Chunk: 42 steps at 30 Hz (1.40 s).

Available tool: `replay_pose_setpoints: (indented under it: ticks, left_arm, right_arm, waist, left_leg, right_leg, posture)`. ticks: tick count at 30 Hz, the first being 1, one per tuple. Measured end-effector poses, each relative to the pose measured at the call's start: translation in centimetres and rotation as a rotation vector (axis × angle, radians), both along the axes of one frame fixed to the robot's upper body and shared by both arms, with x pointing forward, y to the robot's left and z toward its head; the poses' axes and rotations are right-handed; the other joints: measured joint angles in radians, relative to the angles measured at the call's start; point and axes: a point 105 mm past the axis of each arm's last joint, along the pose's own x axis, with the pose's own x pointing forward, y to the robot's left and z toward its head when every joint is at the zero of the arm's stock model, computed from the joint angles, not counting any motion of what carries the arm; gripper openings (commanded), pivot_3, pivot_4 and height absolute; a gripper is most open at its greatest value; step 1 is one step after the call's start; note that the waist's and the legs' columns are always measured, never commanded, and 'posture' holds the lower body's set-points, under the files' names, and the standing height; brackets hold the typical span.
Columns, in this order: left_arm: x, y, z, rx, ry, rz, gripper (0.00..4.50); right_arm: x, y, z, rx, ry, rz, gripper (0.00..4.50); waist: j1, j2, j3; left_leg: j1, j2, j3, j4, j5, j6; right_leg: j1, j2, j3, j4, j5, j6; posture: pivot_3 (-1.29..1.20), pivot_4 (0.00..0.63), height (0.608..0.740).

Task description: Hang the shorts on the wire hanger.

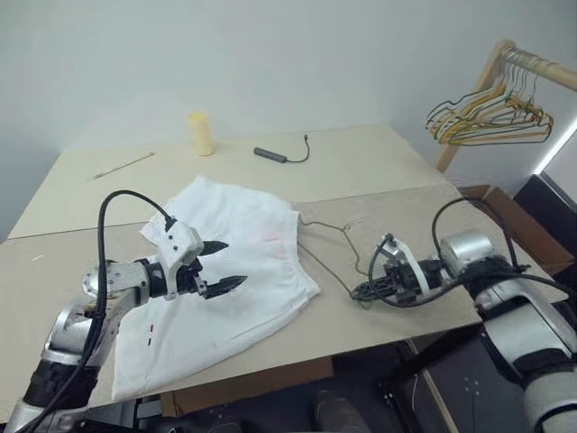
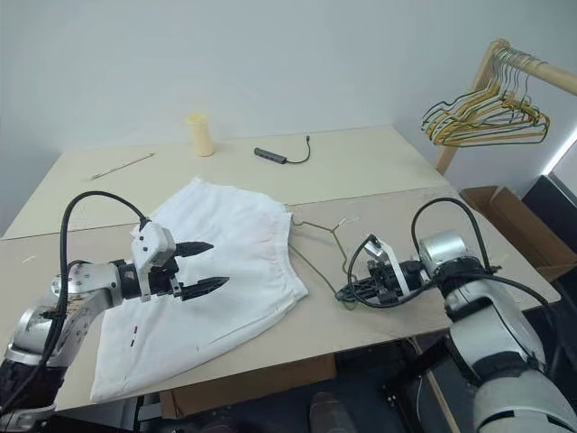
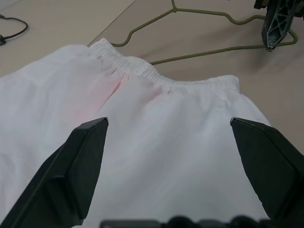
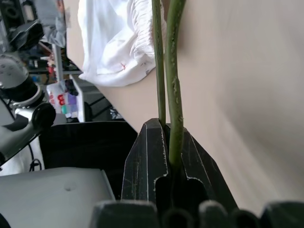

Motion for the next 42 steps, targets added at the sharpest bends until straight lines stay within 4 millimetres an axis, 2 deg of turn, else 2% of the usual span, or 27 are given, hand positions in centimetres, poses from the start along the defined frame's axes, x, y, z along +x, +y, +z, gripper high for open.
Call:
replay_pose_setpoints:
  ticks: [5, 14, 22, 31, 36, 40, 42]
  left_arm:
    - [-0.4, 0.5, -0.9, 0.016, 0.024, 0.026, 4.48]
    - [-0.7, 0.6, -1.1, 0.027, 0.027, 0.029, 4.48]
    - [-0.7, 0.5, -1.1, 0.038, 0.022, 0.026, 4.48]
    - [-0.3, 0.3, -1.2, 0.058, 0.012, 0.024, 4.48]
    - [-0.1, 0.3, -1.2, 0.057, 0.014, 0.024, 4.48]
    - [-0.1, 0.3, -1.2, 0.061, 0.01, 0.022, 4.48]
    - [-0.1, 0.2, -1.3, 0.065, 0.003, 0.019, 4.48]
  right_arm:
    - [0.7, 0.3, -0.8, -0.034, -0.011, -0.005, 0.0]
    - [1.1, 0.5, -1.1, -0.079, -0.075, 0.065, 0.0]
    - [2.3, 1.9, -0.1, -0.061, -0.107, 0.054, 0.0]
    - [2.7, 2.3, -0.3, -0.02, -0.116, 0.005, 0.0]
    - [4.1, 2.3, 0.4, 0.019, -0.218, -0.056, 0.0]
    - [4.9, 2.6, 1.0, 0.007, -0.374, 0.01, 0.0]
    - [5.3, 2.7, 0.5, -0.03, -0.529, 0.079, 0.0]
  waist:
    - [0.002, 0.0, 0.0]
    - [0.013, 0.0, 0.0]
    - [0.015, 0.0, 0.0]
    - [0.023, 0.0, 0.0]
    - [0.02, 0.0, 0.0]
    - [0.016, 0.001, 0.0]
    - [0.013, 0.0, 0.0]
  left_leg:
    - [0.001, 0.0, 0.0, 0.0, 0.0, 0.0]
    - [0.001, 0.0, -0.001, 0.0, 0.0, 0.0]
    - [0.001, 0.0, 0.0, 0.0, 0.0, 0.0]
    - [0.001, 0.0, 0.0, 0.0, 0.0, 0.0]
    - [0.001, 0.0, -0.001, 0.0, 0.0, 0.0]
    - [0.001, 0.0, -0.001, 0.0, 0.0, 0.0]
    - [0.001, 0.0, -0.001, 0.0, 0.0, 0.0]
  right_leg:
    - [0.0, 0.0, 0.0, 0.001, 0.0, 0.0]
    - [0.0, 0.0, 0.0, 0.001, 0.0, 0.0]
    - [0.0, 0.0, 0.0, 0.002, 0.0, 0.0]
    - [0.0, 0.0, 0.0, 0.002, 0.0, 0.0]
    - [0.0, 0.0, 0.0, 0.002, 0.0, 0.0]
    - [0.0, 0.0, 0.0, 0.002, 0.0, 0.0]
    - [0.001, 0.0, -0.001, 0.002, 0.0, 0.0]
  posture:
    - [-0.04, 0.0, 0.74]
    - [-0.04, 0.0, 0.74]
    - [-0.04, 0.0, 0.74]
    - [-0.05, 0.0, 0.74]
    - [-0.06, 0.0, 0.74]
    - [-0.08, 0.0, 0.74]
    - [-0.08, 0.0, 0.74]
